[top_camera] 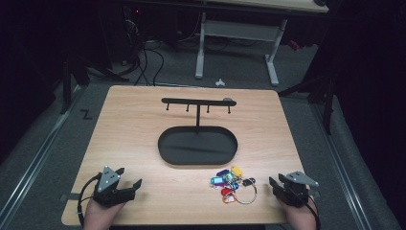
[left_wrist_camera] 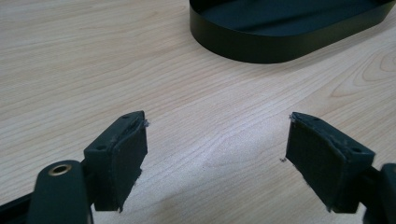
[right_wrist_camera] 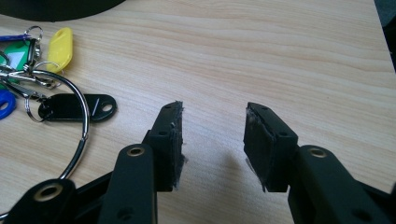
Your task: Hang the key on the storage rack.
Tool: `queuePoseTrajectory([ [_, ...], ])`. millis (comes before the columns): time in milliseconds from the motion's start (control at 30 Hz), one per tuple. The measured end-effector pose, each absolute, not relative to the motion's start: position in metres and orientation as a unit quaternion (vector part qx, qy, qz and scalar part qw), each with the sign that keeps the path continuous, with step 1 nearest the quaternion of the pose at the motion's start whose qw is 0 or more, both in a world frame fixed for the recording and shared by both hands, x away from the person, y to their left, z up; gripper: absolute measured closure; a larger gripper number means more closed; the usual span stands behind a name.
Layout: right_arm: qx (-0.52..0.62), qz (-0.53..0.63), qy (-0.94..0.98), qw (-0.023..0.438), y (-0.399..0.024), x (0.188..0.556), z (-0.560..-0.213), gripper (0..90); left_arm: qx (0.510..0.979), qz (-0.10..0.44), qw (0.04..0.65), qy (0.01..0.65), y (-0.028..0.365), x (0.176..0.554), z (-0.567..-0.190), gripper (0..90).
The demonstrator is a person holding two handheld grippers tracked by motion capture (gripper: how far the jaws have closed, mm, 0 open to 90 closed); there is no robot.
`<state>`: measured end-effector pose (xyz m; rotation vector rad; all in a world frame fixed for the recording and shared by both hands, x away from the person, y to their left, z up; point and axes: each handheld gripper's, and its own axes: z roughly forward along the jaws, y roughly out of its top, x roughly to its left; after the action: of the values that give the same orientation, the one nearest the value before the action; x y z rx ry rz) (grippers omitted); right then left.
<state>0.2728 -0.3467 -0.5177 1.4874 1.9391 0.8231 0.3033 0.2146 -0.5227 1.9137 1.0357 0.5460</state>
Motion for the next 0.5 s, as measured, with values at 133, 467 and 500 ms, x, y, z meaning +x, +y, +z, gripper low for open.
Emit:
queuePoseTrajectory([
  [133,0.555,0.306,0.722,0.278,-0.346,0.2738,-0.5179,57.8,0.767,0.221,0.435,0.417,0.2149,0.304,-0.5222,21.0],
  [467,0.553,0.319,0.718,0.278,-0.3528,0.2683,-0.5149,58.0,0.772,0.216,0.435,0.41,0.208,0.3073,-0.523,20.8],
  [500,0.553,0.322,0.717,0.278,-0.3529,0.2685,-0.5149,58.2,0.772,0.216,0.434,0.41,0.2081,0.3075,-0.5231,20.8],
])
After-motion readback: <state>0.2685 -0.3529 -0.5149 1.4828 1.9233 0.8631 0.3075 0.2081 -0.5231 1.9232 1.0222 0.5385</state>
